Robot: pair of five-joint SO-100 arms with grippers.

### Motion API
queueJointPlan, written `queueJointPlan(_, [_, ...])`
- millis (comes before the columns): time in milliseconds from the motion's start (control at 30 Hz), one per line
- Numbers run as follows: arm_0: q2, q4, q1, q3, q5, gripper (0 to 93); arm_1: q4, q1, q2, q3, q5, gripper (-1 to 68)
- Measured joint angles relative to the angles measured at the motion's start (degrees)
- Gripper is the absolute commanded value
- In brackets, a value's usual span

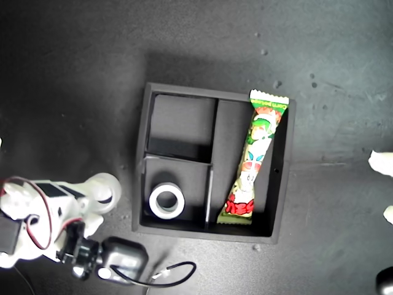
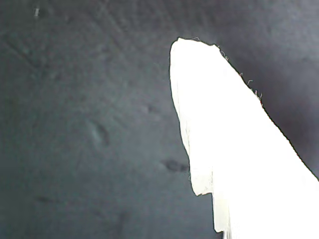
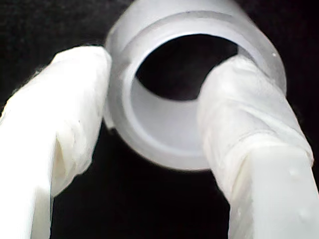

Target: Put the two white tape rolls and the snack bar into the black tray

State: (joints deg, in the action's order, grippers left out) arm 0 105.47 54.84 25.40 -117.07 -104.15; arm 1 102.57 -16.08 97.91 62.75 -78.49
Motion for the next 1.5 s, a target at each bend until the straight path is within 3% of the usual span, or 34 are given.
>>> queueJointPlan(400, [-6.9,-3.3,1.7,0.4,-3.9,15.5,0.0,-1.2,0.0,2.7,-1.0,26.3])
queueJointPlan(567, [-10.2,-5.9,1.3,-0.3,-5.6,0.1,0.0,-2.3,0.0,3.7,-1.1,21.7])
queueJointPlan(700, [-7.1,-8.4,-1.0,-6.2,-6.4,0.0,0.0,-2.1,0.0,3.9,-1.4,17.8])
queueJointPlan(833, [1.7,-4.0,-3.3,-9.4,-5.2,0.0,0.0,-2.0,1.2,3.9,-1.4,14.4])
queueJointPlan(1033, [13.2,9.5,-13.5,-2.9,9.0,0.0,0.0,-1.6,7.4,5.1,-2.0,14.0])
queueJointPlan(1200, [12.9,11.9,-21.0,8.3,27.5,0.0,0.0,-1.7,9.1,5.5,-2.5,14.0])
queueJointPlan(1367, [6.8,12.5,-24.6,16.8,37.4,0.0,-0.2,-3.0,9.1,5.5,-3.0,14.1])
queueJointPlan(1400, [5.0,12.5,-24.8,18.1,38.6,0.0,-1.1,-3.3,9.1,5.5,-3.0,15.6])
queueJointPlan(1500, [-0.5,11.4,-24.9,21.0,40.4,0.0,-6.2,-4.6,9.1,5.5,-3.0,30.3])
